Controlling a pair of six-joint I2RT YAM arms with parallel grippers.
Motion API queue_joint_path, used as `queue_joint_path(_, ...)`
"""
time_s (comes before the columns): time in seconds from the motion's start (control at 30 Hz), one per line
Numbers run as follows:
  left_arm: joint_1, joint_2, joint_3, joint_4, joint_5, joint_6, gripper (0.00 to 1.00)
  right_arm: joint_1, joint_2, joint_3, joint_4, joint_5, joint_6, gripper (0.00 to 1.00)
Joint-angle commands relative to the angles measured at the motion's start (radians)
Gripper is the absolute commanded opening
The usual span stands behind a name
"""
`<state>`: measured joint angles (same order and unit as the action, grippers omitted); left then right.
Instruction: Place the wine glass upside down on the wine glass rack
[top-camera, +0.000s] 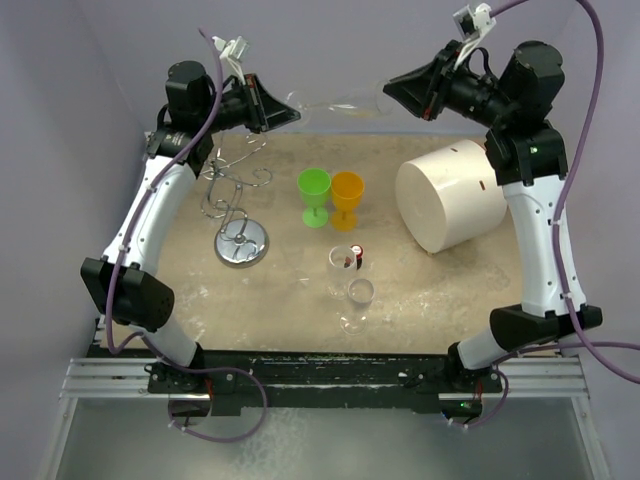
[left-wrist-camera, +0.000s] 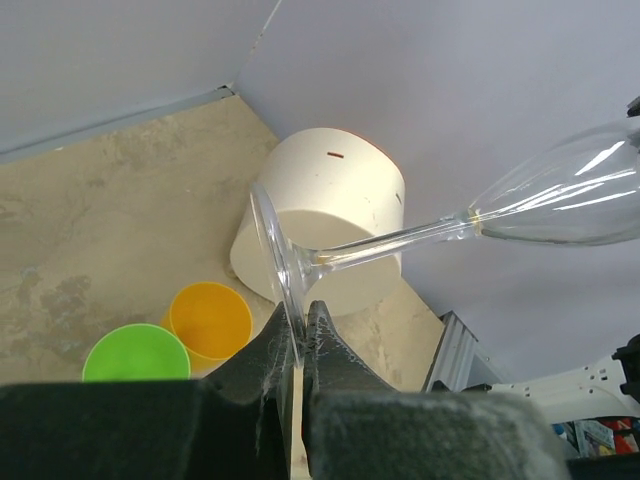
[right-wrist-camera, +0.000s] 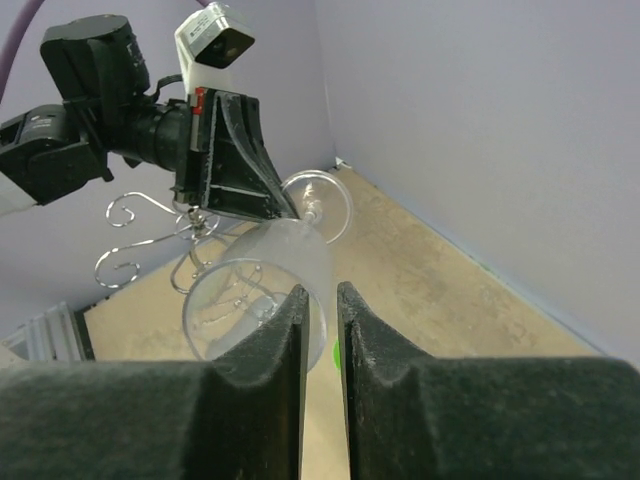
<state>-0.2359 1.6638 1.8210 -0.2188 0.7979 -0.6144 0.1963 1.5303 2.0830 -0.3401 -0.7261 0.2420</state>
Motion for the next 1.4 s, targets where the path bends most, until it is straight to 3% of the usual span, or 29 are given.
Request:
queue_joint_path(0.0,0.011,-0.065,0.055,-0.006,-0.007,0.065,0.00,0.003,-0.053,0.005,0.019,-0.013,-0.059,0.29)
queue_joint_path(0.07,0.029,-0.072,0.071,-0.017,-0.008,0.064,0.00,0.003,-0.062,0.008,-0.007,-0.005,-0.088,0.47)
queue_joint_path(0.13,0.051,-0.078,0.092,-0.032,-0.010,0.064,0.00,0.003,-0.070,0.014,-0.034,0.010,-0.113,0.58)
queue_joint_path(0.33,0.142,-0.111,0.145,-0.097,-0.039,0.078,0.00,0.003,-0.093,0.066,-0.114,0.051,-0.195,0.74)
queue_joint_path(0.5,0.209,-0.148,0.219,-0.225,-0.186,0.214,0.00,0.002,-0.109,0.100,-0.175,0.102,-0.258,0.76)
queue_joint_path(0.8,0.216,-0.203,0.392,-0.413,-0.743,0.691,0.00,0.002,-0.099,0.074,-0.250,0.250,-0.397,0.78)
queue_joint_path(1.07,0.257,-0.224,0.418,-0.373,-1.108,0.987,0.00,0.002,-0.101,-0.005,-0.288,0.403,-0.521,0.90)
queue_joint_path(1.37,0.257,-0.188,0.314,-0.294,-1.336,1.268,0.00,0.002,-0.157,-0.226,-0.231,0.439,-0.533,0.96)
